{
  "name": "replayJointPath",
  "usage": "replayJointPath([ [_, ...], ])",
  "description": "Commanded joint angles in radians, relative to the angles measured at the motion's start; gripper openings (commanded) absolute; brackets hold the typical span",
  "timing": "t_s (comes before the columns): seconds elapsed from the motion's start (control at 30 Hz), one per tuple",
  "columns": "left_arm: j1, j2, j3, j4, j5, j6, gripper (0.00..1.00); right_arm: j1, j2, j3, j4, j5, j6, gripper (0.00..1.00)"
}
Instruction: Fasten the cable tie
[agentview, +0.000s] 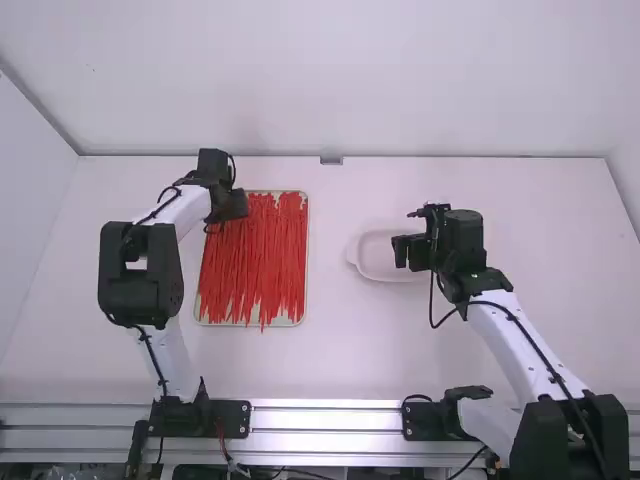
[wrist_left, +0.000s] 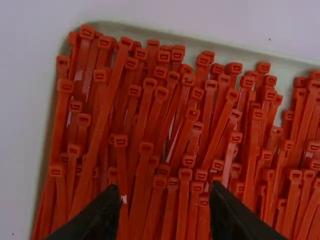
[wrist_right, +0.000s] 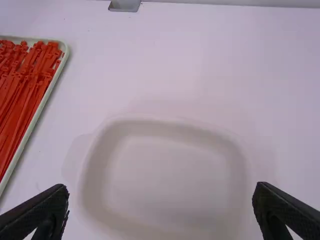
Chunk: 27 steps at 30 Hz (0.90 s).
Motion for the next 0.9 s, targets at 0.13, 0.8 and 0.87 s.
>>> replayJointPath([
  [0.13, -0.006, 0.019, -0.04, 0.033, 0.004, -0.002, 0.45, 0.005, 0.001, 0.027, 0.003, -0.005, 0.0, 0.98],
  [0.8, -0.003, 0.068, -0.074, 0.103, 0.026, -0.003, 0.35, 0.011, 0.001, 0.027, 0.003, -0.004, 0.003, 0.98],
  [0.87, -0.003, 0.077, -0.075, 0.113, 0.025, -0.003, 0.34, 0.011, 0.001, 0.027, 0.003, -0.005, 0.003, 0.98],
])
